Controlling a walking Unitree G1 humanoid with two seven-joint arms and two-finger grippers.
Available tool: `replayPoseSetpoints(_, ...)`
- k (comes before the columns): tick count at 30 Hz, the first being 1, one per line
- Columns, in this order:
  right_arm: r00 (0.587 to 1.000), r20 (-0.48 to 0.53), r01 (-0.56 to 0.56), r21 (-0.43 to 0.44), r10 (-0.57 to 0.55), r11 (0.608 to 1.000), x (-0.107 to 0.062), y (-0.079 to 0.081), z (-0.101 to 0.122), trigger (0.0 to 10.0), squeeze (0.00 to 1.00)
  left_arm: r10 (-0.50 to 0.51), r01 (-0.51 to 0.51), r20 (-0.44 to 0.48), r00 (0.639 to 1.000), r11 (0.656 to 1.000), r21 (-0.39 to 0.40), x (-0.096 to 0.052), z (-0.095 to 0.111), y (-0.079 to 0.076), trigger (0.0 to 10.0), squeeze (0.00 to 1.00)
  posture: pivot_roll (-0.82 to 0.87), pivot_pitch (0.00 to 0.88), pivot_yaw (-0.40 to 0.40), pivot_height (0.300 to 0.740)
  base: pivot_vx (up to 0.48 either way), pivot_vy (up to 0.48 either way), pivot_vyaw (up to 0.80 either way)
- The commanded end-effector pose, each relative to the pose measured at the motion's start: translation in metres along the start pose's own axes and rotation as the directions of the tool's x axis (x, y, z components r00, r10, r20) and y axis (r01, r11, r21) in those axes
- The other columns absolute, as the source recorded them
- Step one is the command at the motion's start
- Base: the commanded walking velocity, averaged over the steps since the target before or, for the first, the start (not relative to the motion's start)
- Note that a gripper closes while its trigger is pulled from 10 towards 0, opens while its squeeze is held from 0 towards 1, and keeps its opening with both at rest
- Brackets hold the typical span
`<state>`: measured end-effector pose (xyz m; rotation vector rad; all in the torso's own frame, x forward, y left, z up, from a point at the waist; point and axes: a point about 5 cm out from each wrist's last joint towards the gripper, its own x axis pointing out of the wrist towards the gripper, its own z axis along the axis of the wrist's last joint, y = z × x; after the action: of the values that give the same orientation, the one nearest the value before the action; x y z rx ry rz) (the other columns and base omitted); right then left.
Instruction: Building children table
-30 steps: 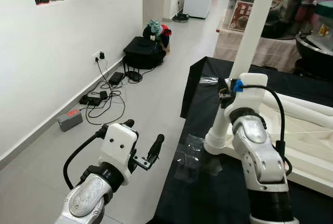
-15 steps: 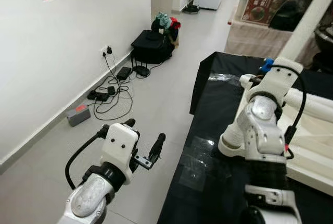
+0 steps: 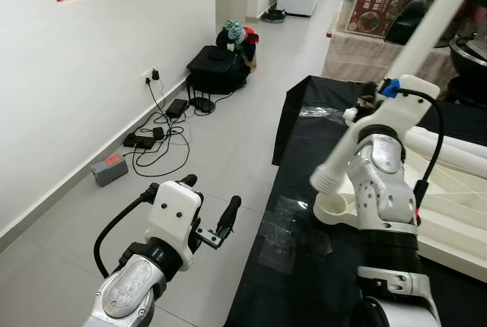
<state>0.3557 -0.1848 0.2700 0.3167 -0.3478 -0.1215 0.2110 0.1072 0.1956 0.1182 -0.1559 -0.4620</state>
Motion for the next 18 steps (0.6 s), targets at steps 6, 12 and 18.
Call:
replayPoseSetpoints(6,0.945,-0.020,-0.321,0.140,0.327,0.937,0.003,0.003,0.013,0.0,0.00,0.005,-0.005,-0.005,1.000,1.000,0.006,0.001,-0.001,0.002,10.0,0.00,0.07,0.109,-0.088,0.740,0.000,0.000,0.00)
replayPoseSetpoints(12,0.857,0.021,-0.512,0.152,0.516,0.845,0.004,0.013,0.022,0.0,0.00,0.070,-0.066,-0.052,0.996,0.995,0.074,0.005,-0.007,0.011,10.0,0.00,0.07,0.108,-0.089,0.740,0.000,0.000,0.00)
replayPoseSetpoints(18,0.820,0.115,-0.569,0.261,0.560,0.780,-0.002,0.039,0.032,0.0,0.00,0.286,-0.278,-0.068,0.956,0.955,0.105,0.013,-0.003,0.049,10.0,0.00,0.08,0.105,-0.085,0.740,0.000,0.000,0.00)
